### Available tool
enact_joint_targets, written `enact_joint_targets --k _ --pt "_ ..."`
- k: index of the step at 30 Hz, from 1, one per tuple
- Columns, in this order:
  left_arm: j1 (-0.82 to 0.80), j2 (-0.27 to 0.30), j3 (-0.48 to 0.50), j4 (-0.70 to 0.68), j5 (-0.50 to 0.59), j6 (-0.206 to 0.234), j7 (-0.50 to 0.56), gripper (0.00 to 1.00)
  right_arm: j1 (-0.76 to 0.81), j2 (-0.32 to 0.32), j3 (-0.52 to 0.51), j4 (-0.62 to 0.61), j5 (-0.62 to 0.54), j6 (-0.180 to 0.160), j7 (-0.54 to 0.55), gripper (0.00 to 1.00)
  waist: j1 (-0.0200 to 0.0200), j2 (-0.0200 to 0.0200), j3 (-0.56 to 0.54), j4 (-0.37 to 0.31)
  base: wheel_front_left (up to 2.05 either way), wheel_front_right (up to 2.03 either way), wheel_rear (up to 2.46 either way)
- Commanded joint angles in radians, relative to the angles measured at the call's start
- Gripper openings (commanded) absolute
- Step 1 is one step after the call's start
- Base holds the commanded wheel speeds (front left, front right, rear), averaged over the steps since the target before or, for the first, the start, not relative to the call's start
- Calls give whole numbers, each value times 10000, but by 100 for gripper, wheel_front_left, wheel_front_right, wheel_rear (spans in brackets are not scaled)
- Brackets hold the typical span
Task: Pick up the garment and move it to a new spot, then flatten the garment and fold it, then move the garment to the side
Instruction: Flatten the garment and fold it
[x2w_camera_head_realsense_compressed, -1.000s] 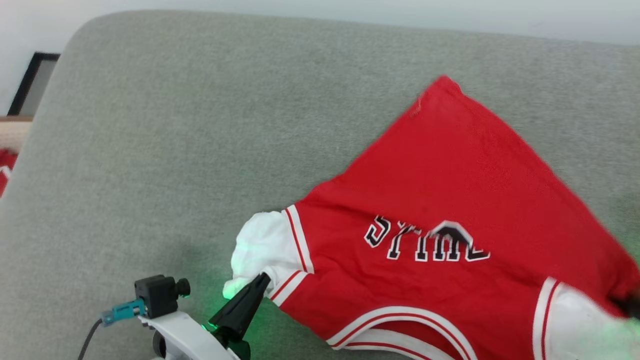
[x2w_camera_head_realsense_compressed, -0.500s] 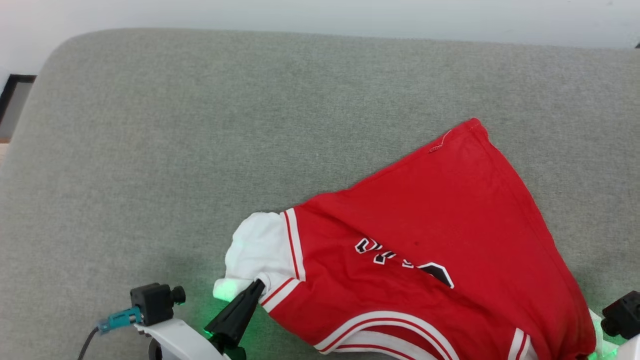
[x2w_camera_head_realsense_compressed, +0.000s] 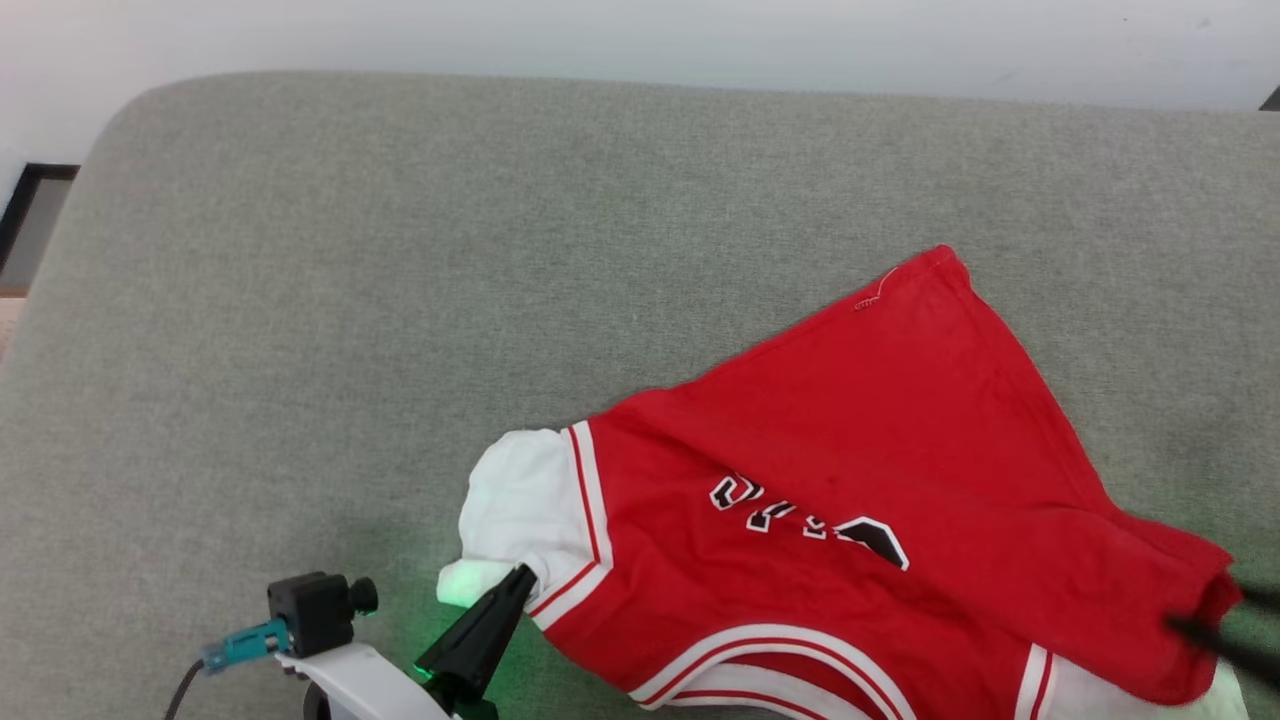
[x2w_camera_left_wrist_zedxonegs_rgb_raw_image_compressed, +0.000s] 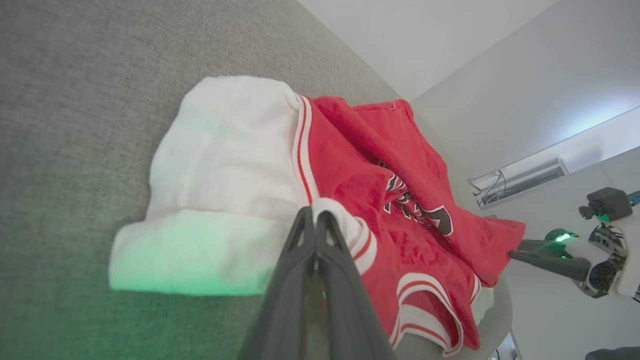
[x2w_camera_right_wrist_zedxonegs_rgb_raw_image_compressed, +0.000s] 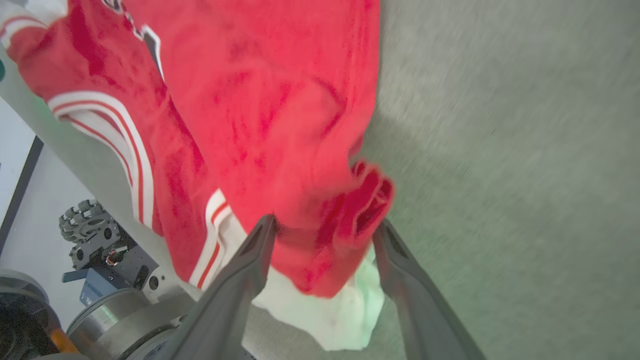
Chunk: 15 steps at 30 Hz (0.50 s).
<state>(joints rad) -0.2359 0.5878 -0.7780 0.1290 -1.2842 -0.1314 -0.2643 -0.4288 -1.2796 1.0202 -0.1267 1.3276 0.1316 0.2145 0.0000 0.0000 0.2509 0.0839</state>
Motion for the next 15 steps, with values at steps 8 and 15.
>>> enact_joint_targets --k 8,15 --pt "-273 -246 -121 -166 254 20 4 0 -2105 297 -1890 888 -739 -18 -15 100 0 0 331 459 0 0 0" --pt "-799 -576 -491 -84 334 20 4 0 -4293 2927 -1642 2793 -2448 -18 1054 100 0 0 941 907 0 0 0"
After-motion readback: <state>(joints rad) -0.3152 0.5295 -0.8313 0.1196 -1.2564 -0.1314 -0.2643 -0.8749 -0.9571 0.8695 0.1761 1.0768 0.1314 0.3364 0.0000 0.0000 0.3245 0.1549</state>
